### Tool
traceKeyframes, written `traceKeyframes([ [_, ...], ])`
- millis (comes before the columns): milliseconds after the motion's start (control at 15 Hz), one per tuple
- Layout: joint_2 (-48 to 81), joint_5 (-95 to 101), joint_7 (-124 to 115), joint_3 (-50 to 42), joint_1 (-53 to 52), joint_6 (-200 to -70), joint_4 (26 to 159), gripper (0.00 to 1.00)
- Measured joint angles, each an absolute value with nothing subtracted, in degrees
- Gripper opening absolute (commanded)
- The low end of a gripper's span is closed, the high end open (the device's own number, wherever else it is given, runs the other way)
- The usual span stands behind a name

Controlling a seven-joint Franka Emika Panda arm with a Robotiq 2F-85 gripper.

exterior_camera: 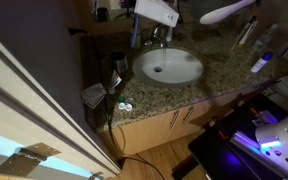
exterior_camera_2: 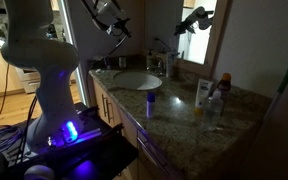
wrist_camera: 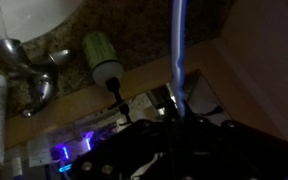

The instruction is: Pick the toothbrush on the counter and put it in the cup

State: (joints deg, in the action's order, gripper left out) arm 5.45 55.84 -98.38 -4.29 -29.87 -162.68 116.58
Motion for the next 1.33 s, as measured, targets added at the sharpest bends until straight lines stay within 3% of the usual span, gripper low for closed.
traceKeyframes([
  [133,10.1,64.2,-103.9,-4.5,-30.4,-161.8,111.1,0.02],
  [200,12.4,64.6,-104.8,-4.3,-31.0,-160.3,108.8,0.06],
  [667,14.0,68.1,-107.2,-4.6,-31.4,-160.1,107.3,0.02],
  [1333,23.9,105.5,-137.0,-6.0,-33.9,-160.4,98.6,0.02],
])
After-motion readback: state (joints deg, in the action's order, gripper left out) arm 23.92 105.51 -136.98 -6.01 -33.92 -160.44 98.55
